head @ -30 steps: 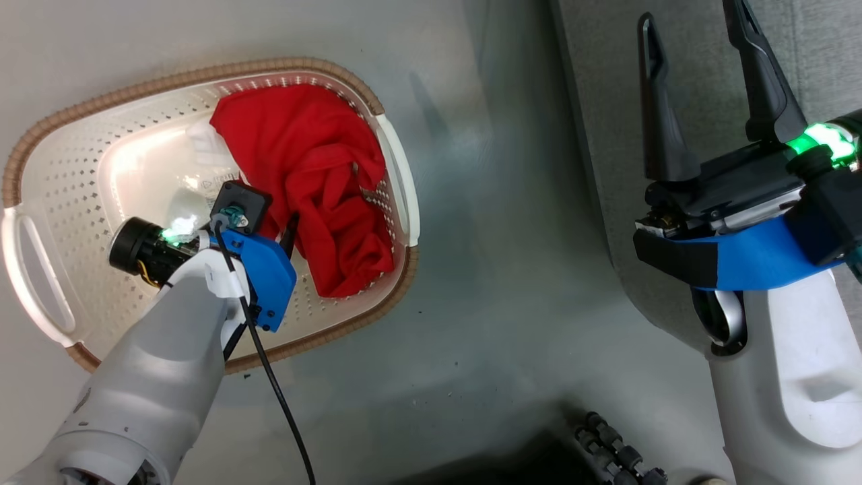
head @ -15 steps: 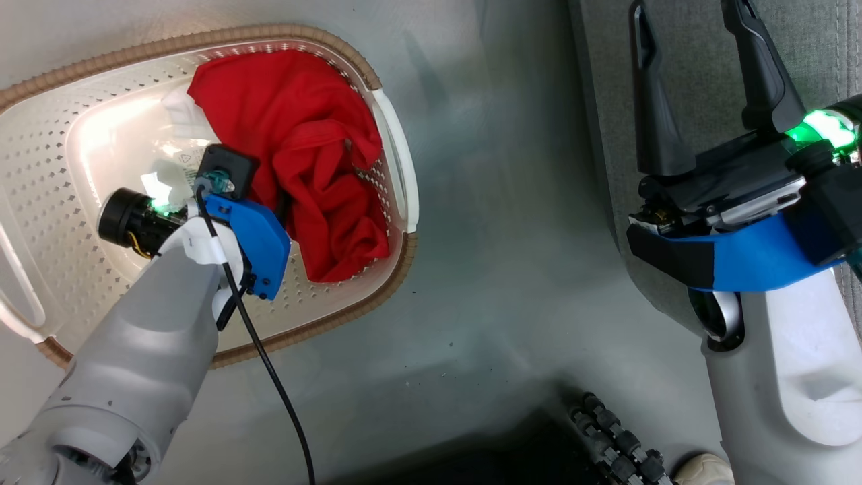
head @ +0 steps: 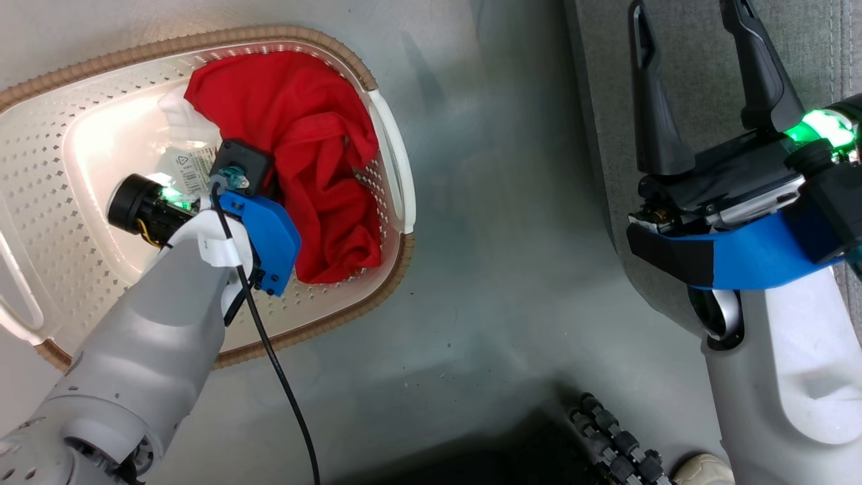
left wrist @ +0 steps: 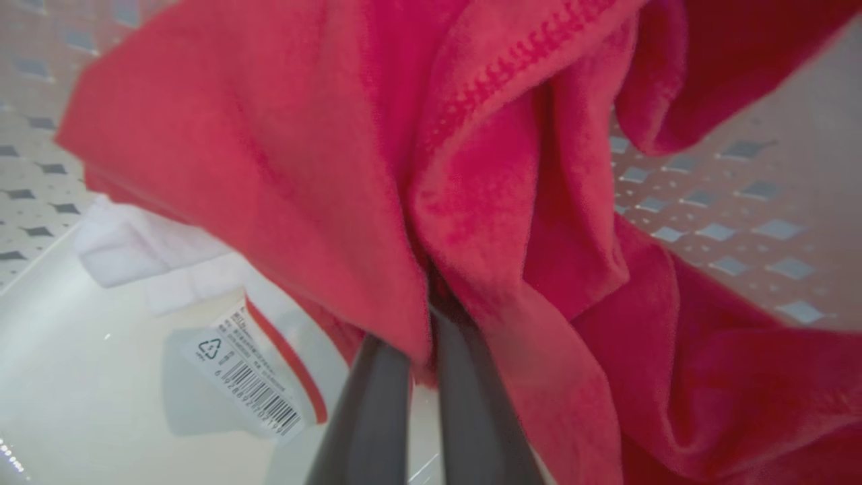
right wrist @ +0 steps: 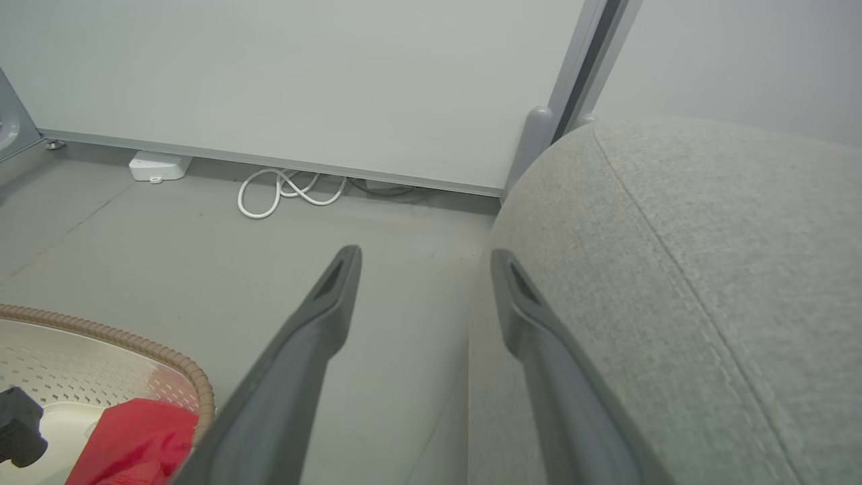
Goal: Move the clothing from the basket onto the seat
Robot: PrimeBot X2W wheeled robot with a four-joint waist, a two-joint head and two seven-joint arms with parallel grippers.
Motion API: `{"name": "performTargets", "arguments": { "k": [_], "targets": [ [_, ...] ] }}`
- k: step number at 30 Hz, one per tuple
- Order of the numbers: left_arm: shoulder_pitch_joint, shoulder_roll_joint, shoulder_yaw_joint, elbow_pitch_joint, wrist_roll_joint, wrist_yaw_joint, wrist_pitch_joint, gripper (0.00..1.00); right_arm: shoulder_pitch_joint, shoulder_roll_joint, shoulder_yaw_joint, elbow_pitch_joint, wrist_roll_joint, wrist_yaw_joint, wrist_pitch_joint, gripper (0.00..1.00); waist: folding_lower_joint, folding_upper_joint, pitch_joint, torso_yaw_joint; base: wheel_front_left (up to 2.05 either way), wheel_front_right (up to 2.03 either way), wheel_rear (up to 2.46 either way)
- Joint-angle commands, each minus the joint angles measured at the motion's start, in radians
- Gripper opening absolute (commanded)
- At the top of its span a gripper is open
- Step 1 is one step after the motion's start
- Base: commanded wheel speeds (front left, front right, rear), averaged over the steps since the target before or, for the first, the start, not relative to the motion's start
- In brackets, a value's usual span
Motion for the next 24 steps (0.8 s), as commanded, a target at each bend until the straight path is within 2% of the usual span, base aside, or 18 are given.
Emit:
{"name": "performTargets", "arguments": {
  "k": [1, 7, 14, 19, 24],
  "targets": [
    [-0.016, 0.004, -0.012, -0.006, -0.01, 0.0, -0.008, 0.0, -0.021, 0.003, -0.002, 0.003, 0.006, 0.0, -0.004, 1.0, 0.0, 0.0, -0.003, 0.001, 0.0, 0.0, 0.0],
    [-0.021, 0.002, -0.055, -0.035, -0.051, 0.0, -0.042, 0.0, -0.017, 0.003, -0.006, 0.011, 0.003, 0.0, -0.004, 1.0, 0.0, 0.0, -0.022, 0.016, 0.0, 0.0, 0.0],
    [-0.02, 0.004, -0.056, -0.074, -0.118, 0.0, -0.096, 0.0, -0.013, 0.0, -0.011, 0.022, 0.004, 0.0, -0.004, 1.0, 0.0, 0.0, -0.073, 0.041, 0.0, 0.0, 0.0],
    [-0.015, 0.002, -0.059, -0.112, -0.114, 0.0, -0.108, 0.0, 0.004, -0.011, -0.02, 0.031, 0.002, 0.0, -0.004, 1.0, 0.0, 0.0, -0.121, 0.068, 0.0, 0.0, 0.0],
    [0.022, 0.013, -0.004, -0.193, -0.057, 0.0, -0.108, 0.0, 0.026, -0.018, -0.028, 0.042, 0.004, 0.0, -0.004, 1.0, 0.0, 0.0, -0.183, 0.098, 0.0, 0.0, 0.0]
  ]
}}
